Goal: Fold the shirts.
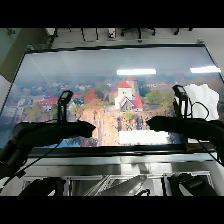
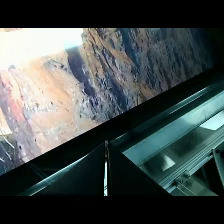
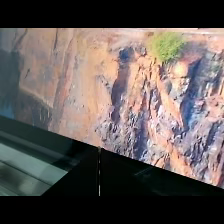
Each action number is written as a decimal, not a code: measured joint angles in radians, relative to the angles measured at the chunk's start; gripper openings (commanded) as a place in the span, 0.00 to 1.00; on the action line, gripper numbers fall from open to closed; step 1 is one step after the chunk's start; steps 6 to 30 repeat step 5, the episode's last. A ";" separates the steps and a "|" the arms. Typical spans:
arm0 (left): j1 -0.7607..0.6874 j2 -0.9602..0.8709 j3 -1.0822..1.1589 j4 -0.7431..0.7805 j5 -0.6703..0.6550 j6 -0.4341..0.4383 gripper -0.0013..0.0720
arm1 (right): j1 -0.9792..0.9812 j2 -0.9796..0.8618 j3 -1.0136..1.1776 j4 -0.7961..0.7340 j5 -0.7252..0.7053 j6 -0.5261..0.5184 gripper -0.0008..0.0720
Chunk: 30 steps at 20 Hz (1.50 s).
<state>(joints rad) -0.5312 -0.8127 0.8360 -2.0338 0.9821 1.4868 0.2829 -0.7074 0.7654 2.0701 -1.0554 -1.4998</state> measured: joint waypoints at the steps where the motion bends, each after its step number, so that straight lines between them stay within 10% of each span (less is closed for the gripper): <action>1: -0.023 -0.010 -0.009 0.005 -0.020 -0.008 0.04 | 0.017 0.006 -0.016 0.008 -0.006 0.005 0.03; 30: -0.064 -0.032 -0.027 0.018 -0.069 -0.023 0.04 | 0.046 0.016 -0.045 0.021 -0.034 0.007 0.03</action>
